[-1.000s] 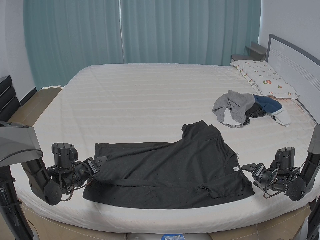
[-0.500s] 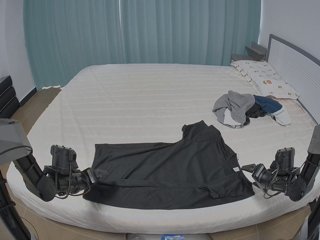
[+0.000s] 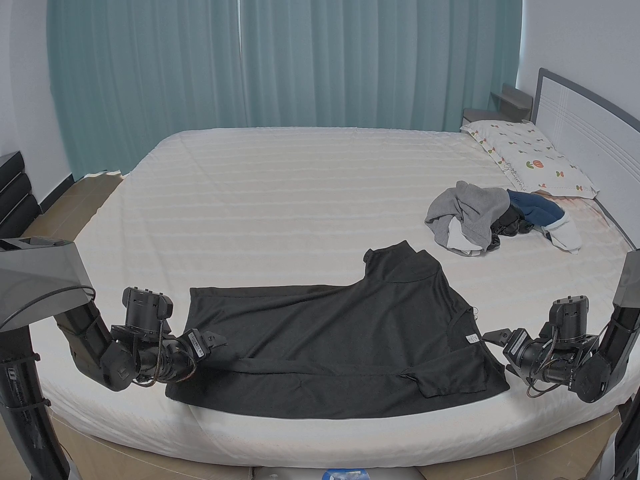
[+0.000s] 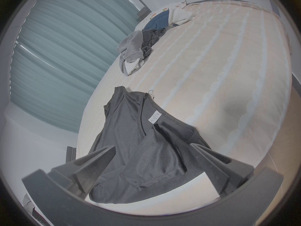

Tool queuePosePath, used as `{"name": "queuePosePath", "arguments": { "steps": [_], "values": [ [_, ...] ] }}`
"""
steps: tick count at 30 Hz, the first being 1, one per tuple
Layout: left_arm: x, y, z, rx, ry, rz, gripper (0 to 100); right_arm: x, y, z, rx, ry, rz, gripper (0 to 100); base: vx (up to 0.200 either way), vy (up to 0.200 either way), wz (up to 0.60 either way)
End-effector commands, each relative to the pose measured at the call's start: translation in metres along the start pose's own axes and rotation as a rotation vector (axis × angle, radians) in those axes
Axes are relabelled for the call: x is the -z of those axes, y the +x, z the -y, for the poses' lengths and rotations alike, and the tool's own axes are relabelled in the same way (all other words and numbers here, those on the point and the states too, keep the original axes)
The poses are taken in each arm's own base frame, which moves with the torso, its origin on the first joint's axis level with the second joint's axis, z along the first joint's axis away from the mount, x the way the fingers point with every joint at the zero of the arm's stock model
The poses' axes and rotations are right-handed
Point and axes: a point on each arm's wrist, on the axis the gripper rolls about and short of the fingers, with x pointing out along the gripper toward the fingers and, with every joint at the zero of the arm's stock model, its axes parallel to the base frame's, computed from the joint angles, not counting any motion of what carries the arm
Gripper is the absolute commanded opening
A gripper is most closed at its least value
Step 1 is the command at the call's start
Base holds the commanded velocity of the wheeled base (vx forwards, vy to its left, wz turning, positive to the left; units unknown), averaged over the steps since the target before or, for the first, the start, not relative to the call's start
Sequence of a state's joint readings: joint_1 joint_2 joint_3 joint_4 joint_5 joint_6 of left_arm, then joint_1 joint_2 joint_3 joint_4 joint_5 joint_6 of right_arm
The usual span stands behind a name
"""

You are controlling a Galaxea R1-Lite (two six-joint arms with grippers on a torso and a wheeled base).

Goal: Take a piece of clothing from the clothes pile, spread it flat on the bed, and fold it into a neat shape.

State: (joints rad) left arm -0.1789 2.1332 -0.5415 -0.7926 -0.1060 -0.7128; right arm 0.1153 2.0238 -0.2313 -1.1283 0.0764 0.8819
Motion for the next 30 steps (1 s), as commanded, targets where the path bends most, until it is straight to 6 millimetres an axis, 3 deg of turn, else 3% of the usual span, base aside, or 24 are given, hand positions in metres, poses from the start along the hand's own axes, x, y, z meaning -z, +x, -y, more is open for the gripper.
{"name": "queuePosePath", "arguments": {
  "steps": [1, 7, 13, 18, 23, 30],
  "values": [
    [-0.009, 0.018, 0.005, 0.009, -0.057, 0.023, 100, 0.001, 0.002, 0.001, -0.002, -0.001, 0.002, 100, 0.000, 0.000, 0.00],
    [-0.025, 0.028, 0.005, 0.015, -0.167, 0.079, 100, 0.000, 0.003, 0.001, -0.002, -0.003, 0.015, 100, 0.000, 0.000, 0.00],
    [-0.054, 0.031, -0.003, 0.000, -0.308, 0.195, 100, 0.000, 0.003, 0.002, 0.000, 0.000, 0.015, 100, 0.000, 0.000, 0.00],
    [-0.064, 0.027, -0.010, 0.006, -0.348, 0.212, 100, -0.001, 0.002, 0.002, -0.002, 0.001, 0.018, 100, 0.000, 0.000, 0.00],
    [-0.071, 0.016, -0.017, 0.094, -0.253, 0.138, 100, 0.001, 0.002, 0.002, 0.001, -0.001, 0.014, 100, 0.000, 0.000, 0.00],
    [-0.056, 0.016, -0.031, 0.114, -0.071, 0.046, 100, 0.002, 0.002, 0.001, -0.003, -0.005, 0.011, 100, 0.000, 0.000, 0.00]
  ]
}}
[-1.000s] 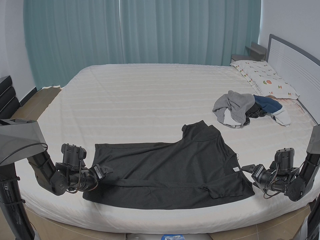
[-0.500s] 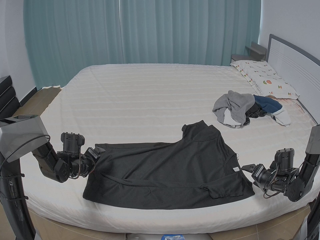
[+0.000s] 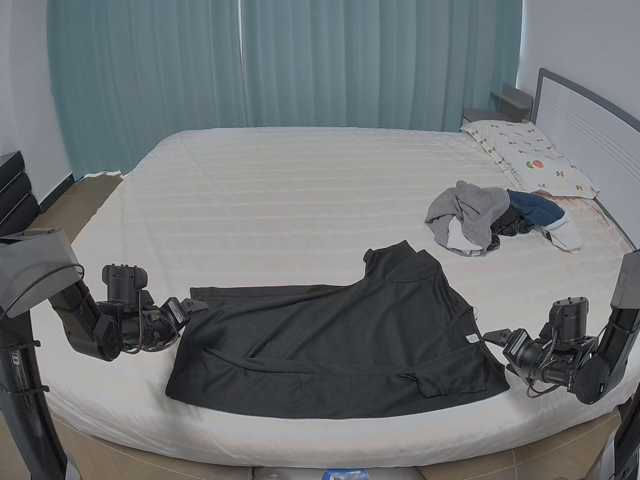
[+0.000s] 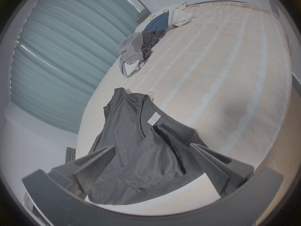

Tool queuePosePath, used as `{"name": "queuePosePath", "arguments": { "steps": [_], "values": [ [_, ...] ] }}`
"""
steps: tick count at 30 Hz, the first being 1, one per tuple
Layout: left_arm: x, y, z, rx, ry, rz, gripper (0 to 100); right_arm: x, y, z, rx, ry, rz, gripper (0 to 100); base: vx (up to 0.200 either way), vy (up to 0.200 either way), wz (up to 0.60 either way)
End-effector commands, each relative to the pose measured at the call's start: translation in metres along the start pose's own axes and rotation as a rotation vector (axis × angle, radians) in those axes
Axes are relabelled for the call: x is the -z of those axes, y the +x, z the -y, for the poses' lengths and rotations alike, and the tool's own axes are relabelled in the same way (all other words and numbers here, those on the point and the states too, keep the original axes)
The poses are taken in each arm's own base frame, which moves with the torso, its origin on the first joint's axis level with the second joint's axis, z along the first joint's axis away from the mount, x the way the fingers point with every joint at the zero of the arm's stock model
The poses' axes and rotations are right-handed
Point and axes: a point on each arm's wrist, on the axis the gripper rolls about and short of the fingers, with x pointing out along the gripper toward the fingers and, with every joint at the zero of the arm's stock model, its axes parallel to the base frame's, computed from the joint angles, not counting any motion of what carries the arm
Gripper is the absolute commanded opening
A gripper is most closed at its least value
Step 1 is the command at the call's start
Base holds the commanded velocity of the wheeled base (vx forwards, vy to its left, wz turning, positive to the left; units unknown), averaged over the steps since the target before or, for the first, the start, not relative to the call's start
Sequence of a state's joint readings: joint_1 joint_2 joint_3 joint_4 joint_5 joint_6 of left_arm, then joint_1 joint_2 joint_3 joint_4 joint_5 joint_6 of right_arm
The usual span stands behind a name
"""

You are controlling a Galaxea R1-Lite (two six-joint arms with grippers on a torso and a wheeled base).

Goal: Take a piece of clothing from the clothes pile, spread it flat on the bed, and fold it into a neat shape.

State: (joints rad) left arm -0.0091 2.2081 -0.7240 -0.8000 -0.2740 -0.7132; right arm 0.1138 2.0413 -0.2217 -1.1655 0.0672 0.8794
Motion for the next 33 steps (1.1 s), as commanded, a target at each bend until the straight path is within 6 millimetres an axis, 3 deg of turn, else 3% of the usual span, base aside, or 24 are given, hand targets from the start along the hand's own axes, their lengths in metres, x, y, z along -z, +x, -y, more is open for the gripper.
{"name": "queuePosePath", "arguments": {
  "steps": [1, 9, 19, 20, 33],
  "values": [
    [0.007, 0.000, -0.012, -0.009, 0.041, -0.035, 100, 0.001, 0.000, -0.001, -0.003, -0.003, -0.003, 100, 0.000, 0.000, 0.00],
    [0.018, 0.017, -0.017, 0.005, 0.070, -0.027, 100, 0.001, 0.000, -0.001, -0.004, -0.003, -0.002, 100, 0.000, 0.000, 0.00],
    [0.021, 0.019, -0.017, 0.003, 0.073, -0.035, 100, 0.000, 0.000, 0.000, 0.000, 0.001, -0.001, 100, 0.000, 0.000, 0.00],
    [0.021, 0.019, -0.017, 0.003, 0.073, -0.035, 0, 0.000, 0.000, 0.000, 0.000, 0.001, -0.001, 100, 0.000, 0.000, 0.00],
    [0.029, 0.007, -0.024, -0.072, 0.082, 0.067, 0, 0.000, -0.001, 0.001, 0.001, 0.000, 0.000, 100, 0.000, 0.000, 0.00]
  ]
}}
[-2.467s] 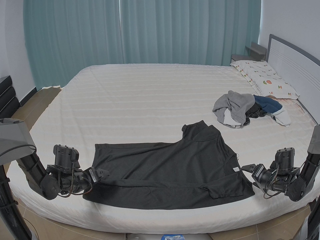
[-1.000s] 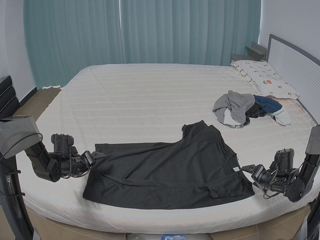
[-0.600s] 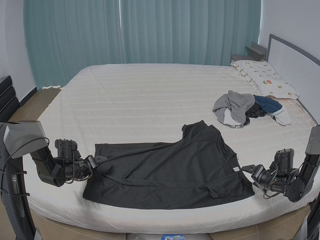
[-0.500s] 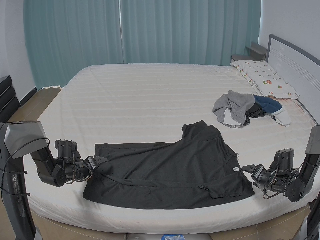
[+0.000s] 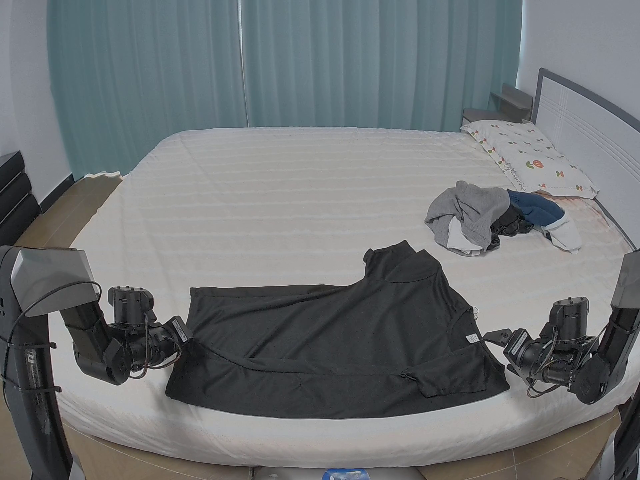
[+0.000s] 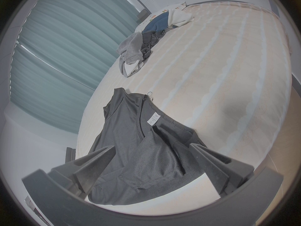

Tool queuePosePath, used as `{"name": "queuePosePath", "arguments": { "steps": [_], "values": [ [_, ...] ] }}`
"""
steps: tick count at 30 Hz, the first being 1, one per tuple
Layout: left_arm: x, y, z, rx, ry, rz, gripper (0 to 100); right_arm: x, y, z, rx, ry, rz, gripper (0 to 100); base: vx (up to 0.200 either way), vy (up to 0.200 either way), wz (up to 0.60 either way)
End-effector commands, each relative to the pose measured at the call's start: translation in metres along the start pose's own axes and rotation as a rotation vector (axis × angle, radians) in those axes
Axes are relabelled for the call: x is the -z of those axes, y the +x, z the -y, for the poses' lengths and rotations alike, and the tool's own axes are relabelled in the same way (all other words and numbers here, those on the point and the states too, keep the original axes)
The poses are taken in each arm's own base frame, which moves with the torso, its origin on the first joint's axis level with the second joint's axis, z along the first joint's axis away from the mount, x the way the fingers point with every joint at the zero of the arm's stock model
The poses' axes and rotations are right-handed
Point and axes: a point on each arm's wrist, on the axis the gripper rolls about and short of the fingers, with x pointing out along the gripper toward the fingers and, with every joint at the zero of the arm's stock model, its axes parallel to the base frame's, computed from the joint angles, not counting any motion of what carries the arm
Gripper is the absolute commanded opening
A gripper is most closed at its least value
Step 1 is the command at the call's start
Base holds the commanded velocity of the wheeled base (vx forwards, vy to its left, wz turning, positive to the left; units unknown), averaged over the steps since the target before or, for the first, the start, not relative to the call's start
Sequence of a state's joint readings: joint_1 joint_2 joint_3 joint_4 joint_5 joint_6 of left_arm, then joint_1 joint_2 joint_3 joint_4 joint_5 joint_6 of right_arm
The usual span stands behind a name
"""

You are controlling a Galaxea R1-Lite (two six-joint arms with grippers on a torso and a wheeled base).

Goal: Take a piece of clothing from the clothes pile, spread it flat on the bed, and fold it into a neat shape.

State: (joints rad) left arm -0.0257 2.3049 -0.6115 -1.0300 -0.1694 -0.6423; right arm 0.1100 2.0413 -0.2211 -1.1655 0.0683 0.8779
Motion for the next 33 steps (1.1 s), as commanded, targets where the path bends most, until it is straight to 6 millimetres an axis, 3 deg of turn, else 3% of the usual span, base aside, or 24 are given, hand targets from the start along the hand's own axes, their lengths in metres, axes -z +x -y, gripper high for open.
{"name": "queuePosePath", "arguments": {
  "steps": [1, 9, 21, 22, 27, 33],
  "values": [
    [0.004, -0.004, -0.003, -0.023, -0.003, 0.013, 0, 0.000, 0.000, 0.000, 0.000, -0.001, -0.001, 100, 0.000, 0.000, 0.00],
    [0.004, -0.007, -0.011, -0.085, -0.029, 0.037, 0, -0.003, 0.002, -0.004, -0.018, -0.033, 0.014, 100, 0.000, 0.000, 0.00],
    [0.004, -0.008, -0.011, -0.085, -0.060, 0.040, 0, -0.024, 0.026, -0.003, -0.054, -0.171, 0.024, 100, 0.000, 0.000, 0.00],
    [0.004, -0.008, -0.011, -0.086, -0.062, 0.039, 0, -0.024, 0.042, 0.000, -0.071, -0.197, -0.006, 100, 0.000, 0.000, 0.00],
    [0.005, -0.009, -0.011, -0.087, -0.067, 0.037, 0, -0.022, 0.068, -0.001, -0.086, -0.253, -0.033, 100, 0.000, 0.000, 0.00],
    [0.005, -0.009, -0.012, -0.089, -0.068, 0.037, 0, -0.016, 0.087, 0.011, -0.146, -0.336, -0.111, 100, 0.000, 0.000, 0.00]
  ]
}}
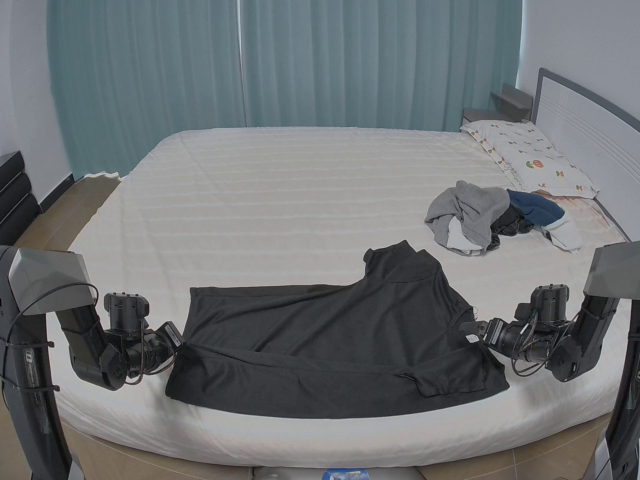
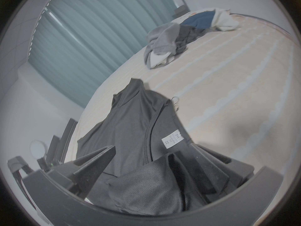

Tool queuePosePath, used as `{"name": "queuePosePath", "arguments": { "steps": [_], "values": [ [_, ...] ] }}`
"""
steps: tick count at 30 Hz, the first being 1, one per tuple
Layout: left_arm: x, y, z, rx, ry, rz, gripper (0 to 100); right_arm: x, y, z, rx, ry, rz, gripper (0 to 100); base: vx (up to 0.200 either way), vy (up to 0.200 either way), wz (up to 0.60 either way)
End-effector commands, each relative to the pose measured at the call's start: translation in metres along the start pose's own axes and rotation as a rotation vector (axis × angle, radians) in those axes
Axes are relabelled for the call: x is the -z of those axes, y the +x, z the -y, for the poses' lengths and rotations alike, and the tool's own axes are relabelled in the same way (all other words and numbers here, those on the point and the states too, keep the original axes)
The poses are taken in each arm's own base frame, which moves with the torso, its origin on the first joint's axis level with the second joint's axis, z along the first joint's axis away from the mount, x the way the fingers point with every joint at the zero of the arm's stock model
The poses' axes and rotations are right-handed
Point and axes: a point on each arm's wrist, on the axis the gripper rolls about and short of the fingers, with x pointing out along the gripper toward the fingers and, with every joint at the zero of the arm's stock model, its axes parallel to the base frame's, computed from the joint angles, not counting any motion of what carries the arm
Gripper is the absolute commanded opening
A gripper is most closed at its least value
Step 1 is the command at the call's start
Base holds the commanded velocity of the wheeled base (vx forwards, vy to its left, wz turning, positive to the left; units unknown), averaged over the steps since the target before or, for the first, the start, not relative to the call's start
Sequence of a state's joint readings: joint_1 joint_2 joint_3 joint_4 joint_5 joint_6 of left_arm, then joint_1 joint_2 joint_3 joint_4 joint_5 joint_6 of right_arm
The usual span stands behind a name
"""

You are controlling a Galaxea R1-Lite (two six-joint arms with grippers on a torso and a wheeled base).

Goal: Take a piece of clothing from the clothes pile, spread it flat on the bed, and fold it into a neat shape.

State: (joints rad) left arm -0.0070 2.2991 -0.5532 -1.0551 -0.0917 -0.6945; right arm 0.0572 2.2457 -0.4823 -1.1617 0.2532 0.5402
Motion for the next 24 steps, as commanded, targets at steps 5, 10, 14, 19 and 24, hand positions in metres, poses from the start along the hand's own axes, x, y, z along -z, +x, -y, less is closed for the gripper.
{"name": "queuePosePath", "arguments": {
  "steps": [5, 10, 14, 19, 24],
  "values": [
    [0.001, 0.000, -0.001, -0.004, -0.002, -0.004, 0, 0.014, 0.027, 0.012, -0.049, -0.037, -0.056, 100, 0.000, 0.000, 0.00],
    [0.002, 0.001, -0.001, -0.005, -0.001, -0.007, 0, 0.014, 0.029, 0.014, -0.052, -0.078, -0.053, 100, 0.000, 0.000, 0.00],
    [0.002, 0.001, -0.002, -0.007, -0.001, -0.007, 0, 0.013, 0.028, 0.015, -0.053, -0.084, -0.043, 100, 0.000, 0.000, 0.00],
    [0.003, 0.001, -0.002, -0.009, -0.001, -0.012, 0, 0.011, 0.025, 0.015, -0.066, -0.092, -0.011, 100, 0.000, 0.000, 0.00],
    [0.003, 0.001, -0.002, -0.010, -0.002, -0.013, 0, 0.010, 0.014, 0.022, -0.061, -0.094, -0.001, 100, 0.000, 0.000, 0.00]
  ]
}}
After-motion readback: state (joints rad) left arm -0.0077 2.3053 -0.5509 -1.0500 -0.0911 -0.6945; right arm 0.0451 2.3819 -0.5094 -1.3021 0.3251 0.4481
